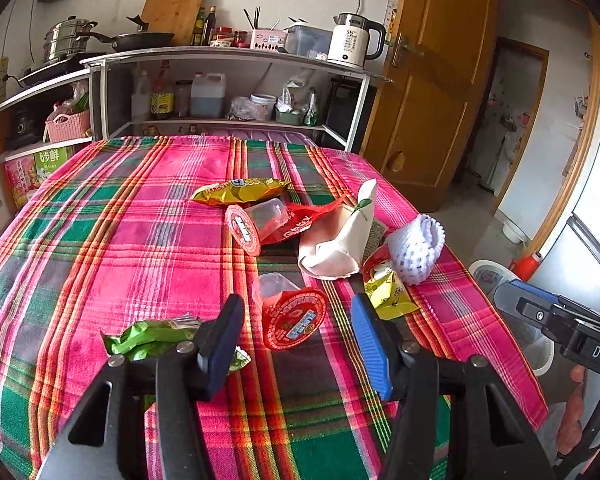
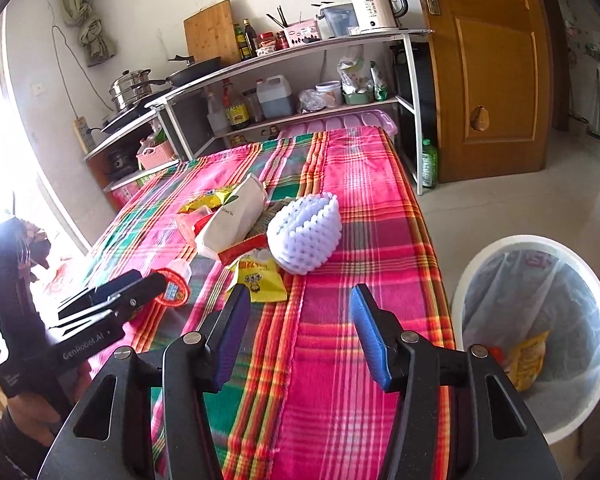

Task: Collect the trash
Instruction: 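Grasp the white foam net with the right tool while the left tool grasps the red-lidded cup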

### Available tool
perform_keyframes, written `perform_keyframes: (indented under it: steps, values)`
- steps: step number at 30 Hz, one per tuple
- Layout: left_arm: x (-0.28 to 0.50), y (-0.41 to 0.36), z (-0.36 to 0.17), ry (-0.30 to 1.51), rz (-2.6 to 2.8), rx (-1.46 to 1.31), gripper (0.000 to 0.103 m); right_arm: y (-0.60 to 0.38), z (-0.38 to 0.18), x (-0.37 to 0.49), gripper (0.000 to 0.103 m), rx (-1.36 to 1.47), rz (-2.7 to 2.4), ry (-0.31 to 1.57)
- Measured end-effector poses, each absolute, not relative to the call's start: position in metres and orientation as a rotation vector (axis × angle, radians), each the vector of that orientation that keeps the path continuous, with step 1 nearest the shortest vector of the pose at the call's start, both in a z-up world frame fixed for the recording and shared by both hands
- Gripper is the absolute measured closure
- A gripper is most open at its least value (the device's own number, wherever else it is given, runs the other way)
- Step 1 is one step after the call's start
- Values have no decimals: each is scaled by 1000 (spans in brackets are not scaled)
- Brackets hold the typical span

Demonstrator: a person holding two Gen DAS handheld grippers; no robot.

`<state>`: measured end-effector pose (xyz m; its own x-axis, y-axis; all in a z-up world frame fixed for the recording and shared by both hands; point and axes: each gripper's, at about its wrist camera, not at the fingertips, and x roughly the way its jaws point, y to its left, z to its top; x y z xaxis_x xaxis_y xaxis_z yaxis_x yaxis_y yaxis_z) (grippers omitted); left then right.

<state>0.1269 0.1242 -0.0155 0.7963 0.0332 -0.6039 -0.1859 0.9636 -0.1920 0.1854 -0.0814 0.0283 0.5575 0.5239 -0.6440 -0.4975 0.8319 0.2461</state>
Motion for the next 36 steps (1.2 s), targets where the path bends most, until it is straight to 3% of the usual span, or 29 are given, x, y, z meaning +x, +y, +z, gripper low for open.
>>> perform_keyframes:
  steps: [12, 16, 21, 23, 25, 27, 36]
  values:
    - [152, 129, -35, 748, 136, -317, 45, -51, 20, 225, 44, 36, 582, 786]
    - [151, 133, -38, 758, 123, -346, 56, -37, 14, 238, 44, 34, 577, 805]
    - [150, 134, -37, 748, 103, -361, 57, -28, 5, 251, 44, 28, 539, 845]
    - [149, 134, -36, 742, 94, -364, 57, -30, 3, 254, 52, 41, 526, 855]
    - [147, 134, -35, 735, 90, -361, 57, -33, 4, 254, 70, 52, 519, 852]
    - [147, 133, -34, 732, 87, -358, 57, -34, 5, 254, 79, 54, 522, 849]
    - [134, 125, -22, 700, 75, -334, 58, -51, 13, 242, 84, 75, 544, 834]
